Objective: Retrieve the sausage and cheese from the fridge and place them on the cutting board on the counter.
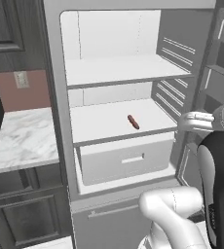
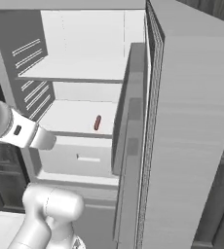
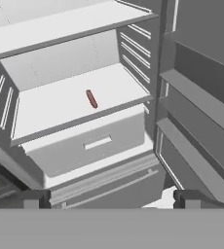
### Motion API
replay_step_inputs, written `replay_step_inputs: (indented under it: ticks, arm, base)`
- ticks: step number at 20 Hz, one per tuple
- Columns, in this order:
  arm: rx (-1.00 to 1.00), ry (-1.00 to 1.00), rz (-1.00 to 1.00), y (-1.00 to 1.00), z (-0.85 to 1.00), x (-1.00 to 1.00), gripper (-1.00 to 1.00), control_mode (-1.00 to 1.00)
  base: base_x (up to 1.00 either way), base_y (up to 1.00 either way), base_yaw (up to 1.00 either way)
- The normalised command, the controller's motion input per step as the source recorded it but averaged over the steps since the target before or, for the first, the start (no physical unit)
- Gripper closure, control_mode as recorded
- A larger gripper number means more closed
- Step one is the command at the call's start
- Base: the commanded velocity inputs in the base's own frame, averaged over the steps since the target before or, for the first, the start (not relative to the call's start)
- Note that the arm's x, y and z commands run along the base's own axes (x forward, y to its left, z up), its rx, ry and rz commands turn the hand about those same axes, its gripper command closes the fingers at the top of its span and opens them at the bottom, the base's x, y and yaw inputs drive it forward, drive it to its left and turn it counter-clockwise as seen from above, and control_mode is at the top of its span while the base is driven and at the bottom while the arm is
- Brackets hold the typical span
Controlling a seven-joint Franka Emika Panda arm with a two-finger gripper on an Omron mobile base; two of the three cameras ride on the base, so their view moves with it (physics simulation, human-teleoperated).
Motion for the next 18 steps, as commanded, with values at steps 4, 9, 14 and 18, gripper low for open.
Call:
replay_step_inputs:
  ticks: [4, 9, 14, 18]
  arm:
    - [0.00, 0.00, 0.00, 0.00, 0.00, 0.00, -1.00, 1.00]
    - [0.00, 0.00, 0.00, 0.00, 0.00, 0.00, -1.00, 1.00]
    - [0.00, 0.00, 0.00, 0.00, 0.00, 0.00, -1.00, 1.00]
    - [0.00, 0.05, 0.00, 0.00, -0.09, 0.07, -1.00, -1.00]
  base:
    - [0.74, 0.00, 0.09]
    - [0.58, 0.00, 0.03]
    - [0.14, 0.00, 0.00]
    - [0.06, 0.00, 0.00]
